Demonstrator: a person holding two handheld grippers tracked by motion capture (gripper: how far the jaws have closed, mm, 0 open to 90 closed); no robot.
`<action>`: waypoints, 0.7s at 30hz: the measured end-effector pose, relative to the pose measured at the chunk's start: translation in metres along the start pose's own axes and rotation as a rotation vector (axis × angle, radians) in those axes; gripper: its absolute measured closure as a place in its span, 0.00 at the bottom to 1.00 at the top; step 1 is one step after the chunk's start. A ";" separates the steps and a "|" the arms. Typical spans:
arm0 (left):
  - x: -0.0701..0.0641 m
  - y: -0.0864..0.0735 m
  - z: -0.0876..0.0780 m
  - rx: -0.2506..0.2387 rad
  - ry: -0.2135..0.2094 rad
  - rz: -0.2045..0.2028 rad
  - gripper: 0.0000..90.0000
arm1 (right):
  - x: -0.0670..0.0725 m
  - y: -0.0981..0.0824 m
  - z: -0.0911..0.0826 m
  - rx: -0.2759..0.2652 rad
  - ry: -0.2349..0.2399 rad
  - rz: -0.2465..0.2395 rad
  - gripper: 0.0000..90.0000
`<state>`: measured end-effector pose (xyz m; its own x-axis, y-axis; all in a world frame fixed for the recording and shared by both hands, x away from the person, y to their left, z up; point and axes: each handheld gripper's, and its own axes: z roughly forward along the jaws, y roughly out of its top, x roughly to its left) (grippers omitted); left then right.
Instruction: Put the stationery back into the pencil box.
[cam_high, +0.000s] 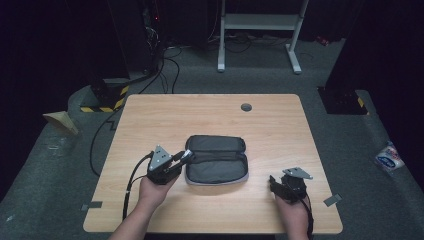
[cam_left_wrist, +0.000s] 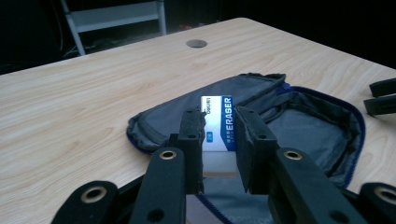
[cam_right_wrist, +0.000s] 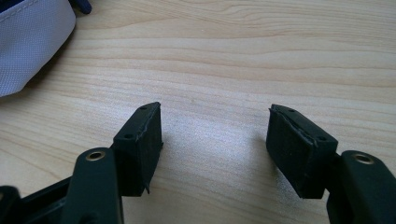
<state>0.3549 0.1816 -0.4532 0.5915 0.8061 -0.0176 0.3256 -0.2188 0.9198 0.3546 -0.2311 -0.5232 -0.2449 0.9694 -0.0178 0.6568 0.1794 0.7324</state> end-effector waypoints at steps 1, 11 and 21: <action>0.000 0.000 0.000 0.000 0.000 0.000 0.81 | 0.000 0.000 0.000 0.000 0.000 0.000 0.40; -0.016 -0.002 0.013 0.037 -0.056 0.028 0.81 | 0.000 0.000 0.000 0.000 0.000 0.000 0.40; -0.027 -0.011 0.026 0.093 -0.082 0.051 0.81 | 0.000 0.000 0.000 -0.002 0.002 -0.006 0.40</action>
<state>0.3547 0.1483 -0.4725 0.6659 0.7460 -0.0072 0.3582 -0.3112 0.8802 0.3546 -0.2314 -0.5233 -0.2506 0.9679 -0.0207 0.6540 0.1851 0.7335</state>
